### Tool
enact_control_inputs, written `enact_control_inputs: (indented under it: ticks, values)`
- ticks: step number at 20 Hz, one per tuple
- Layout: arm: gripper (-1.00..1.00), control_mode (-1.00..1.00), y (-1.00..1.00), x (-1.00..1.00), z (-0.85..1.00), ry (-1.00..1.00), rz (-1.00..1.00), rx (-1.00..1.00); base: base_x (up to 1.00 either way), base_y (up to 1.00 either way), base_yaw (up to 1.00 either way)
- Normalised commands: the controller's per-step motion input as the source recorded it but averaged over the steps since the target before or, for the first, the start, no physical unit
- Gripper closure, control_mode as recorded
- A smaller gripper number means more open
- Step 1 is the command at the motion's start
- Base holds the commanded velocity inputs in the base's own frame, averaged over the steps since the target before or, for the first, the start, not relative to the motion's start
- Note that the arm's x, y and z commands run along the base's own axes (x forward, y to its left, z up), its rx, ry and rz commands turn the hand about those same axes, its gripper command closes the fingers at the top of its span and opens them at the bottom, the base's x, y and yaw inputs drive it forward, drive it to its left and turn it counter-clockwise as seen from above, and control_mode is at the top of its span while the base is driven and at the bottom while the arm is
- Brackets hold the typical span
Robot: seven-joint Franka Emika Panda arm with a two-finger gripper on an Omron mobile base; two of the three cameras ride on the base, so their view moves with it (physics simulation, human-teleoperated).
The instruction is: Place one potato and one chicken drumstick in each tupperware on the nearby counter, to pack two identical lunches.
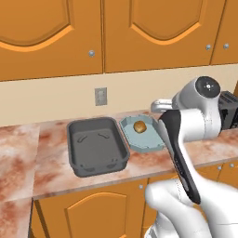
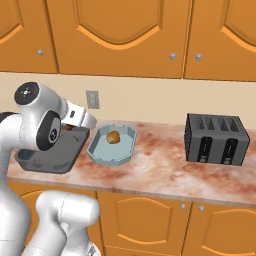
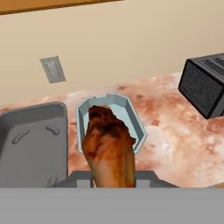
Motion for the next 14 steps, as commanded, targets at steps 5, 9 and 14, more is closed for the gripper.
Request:
enact_control_inputs:
  ticks: [5,9,14]
  values:
    - [1.0,-1.0,-0.29,0.11,-0.54,0.09,-0.06,0.05,0.0,0.0,0.0]
    - [1.0,-1.0,-0.09,0.21,-0.29,0.16,-0.13,0.09,0.0,0.0,0.0]
    - [1.0,-1.0,0.0,0.33,-0.08,0.2,-0.24,0.12,0.0,0.0,0.0]
